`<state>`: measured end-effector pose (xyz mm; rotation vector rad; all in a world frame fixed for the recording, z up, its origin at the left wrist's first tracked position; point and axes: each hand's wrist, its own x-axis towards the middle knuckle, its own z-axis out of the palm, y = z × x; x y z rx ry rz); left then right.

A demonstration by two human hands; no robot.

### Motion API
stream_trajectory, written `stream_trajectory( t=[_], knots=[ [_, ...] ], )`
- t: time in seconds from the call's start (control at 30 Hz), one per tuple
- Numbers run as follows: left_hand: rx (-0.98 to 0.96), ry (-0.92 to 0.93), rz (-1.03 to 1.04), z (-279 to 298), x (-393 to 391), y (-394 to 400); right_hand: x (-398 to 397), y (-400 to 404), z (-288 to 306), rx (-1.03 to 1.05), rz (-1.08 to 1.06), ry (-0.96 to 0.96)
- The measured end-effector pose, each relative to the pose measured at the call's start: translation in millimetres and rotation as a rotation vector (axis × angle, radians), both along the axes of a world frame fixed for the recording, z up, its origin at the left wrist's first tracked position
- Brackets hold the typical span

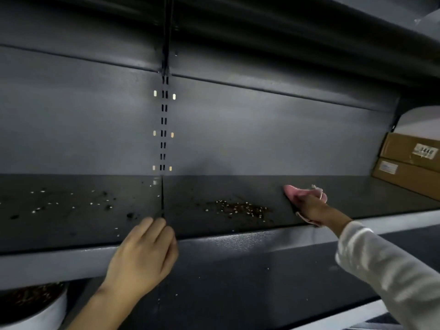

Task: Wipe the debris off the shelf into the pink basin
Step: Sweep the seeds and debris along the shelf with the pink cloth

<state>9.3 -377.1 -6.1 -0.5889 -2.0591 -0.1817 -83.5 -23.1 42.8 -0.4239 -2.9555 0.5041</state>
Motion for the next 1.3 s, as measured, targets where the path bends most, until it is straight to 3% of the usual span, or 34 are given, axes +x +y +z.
stream_trajectory(
  t=[0.33, 0.5, 0.6, 0.7, 0.9, 1.0, 1.2, 1.3],
  knots=[
    [-0.016, 0.018, 0.013, 0, 2, -2, -2, -154, -3, -0.107, 0.298, 0.01],
    [0.023, -0.012, 0.062, -1, 8, -30, -26, -104, 7, -0.322, 0.218, 0.166],
    [0.024, -0.008, 0.063, -2, 9, -34, -34, -55, -2, -0.327, 0.167, 0.211],
    [0.042, 0.005, 0.095, -3, 6, -29, -53, -49, -4, -0.203, 0.107, 0.033],
    [0.035, 0.05, 0.146, -7, 5, -27, -32, -140, 1, -0.239, 0.573, -0.024],
    [0.031, 0.054, 0.148, -6, 6, -27, -18, -159, -2, -0.109, 0.778, -0.015],
    [0.066, 0.036, 0.139, -5, 6, -28, -25, -116, 19, -0.275, 0.941, 0.156],
    [0.061, 0.034, 0.161, -7, 6, -27, -33, -59, 18, -0.078, 0.889, 0.274]
  ],
)
